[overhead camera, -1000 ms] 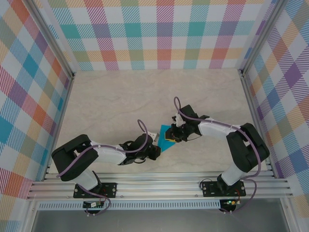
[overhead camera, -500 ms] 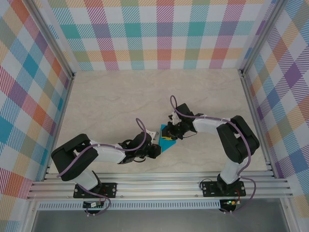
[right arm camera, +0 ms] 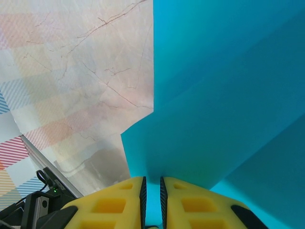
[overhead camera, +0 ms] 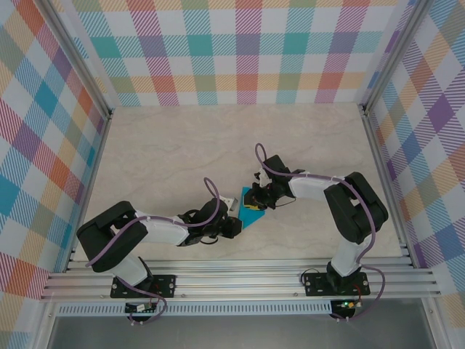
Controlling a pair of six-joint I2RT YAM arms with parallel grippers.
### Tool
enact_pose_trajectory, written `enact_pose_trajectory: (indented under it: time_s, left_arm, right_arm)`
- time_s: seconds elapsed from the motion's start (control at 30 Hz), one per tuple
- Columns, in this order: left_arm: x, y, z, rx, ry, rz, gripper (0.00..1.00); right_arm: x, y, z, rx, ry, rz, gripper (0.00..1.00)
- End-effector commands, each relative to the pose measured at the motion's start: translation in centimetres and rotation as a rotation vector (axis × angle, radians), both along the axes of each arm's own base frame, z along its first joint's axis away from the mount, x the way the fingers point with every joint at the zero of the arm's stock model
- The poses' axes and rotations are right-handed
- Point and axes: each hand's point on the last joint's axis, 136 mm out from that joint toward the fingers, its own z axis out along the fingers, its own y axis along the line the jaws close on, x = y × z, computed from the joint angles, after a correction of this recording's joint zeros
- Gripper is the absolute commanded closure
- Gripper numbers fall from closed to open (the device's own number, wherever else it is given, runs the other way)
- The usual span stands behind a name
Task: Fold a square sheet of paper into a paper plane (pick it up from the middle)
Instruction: Fourth fold the wing at the center of the table.
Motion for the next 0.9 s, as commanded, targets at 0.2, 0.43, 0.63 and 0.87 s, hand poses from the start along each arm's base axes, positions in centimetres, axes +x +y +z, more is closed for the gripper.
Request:
enact_pose_trajectory:
  time_s: [0.2, 0.43, 0.63, 0.87]
  left_arm:
    - [-0.2, 0.8, -0.7, 0.019, 0.02, 0.013, 0.94]
    - [0.0, 0.6, -1.2, -0.017, 0.07, 0.019, 0.95]
    - [0.0, 0.1, -1.4, -0.049, 0.099, 0.002, 0.95]
    - [0.1, 0.8, -1.2, -0.061, 0.105, 0.028, 0.95]
  right_arm:
    - [0.3, -0.3, 0.0, -0.021, 0.001, -0.014, 0.83]
    - [-0.2, 0.4, 2.2, 0.065, -0.03, 0.004, 0.8]
    - [-0.9, 1.3, 2.2, 0.108, -0.019, 0.036, 0.79]
    - [0.0, 1.5, 0.8, 0.069, -0.009, 0.019, 0.8]
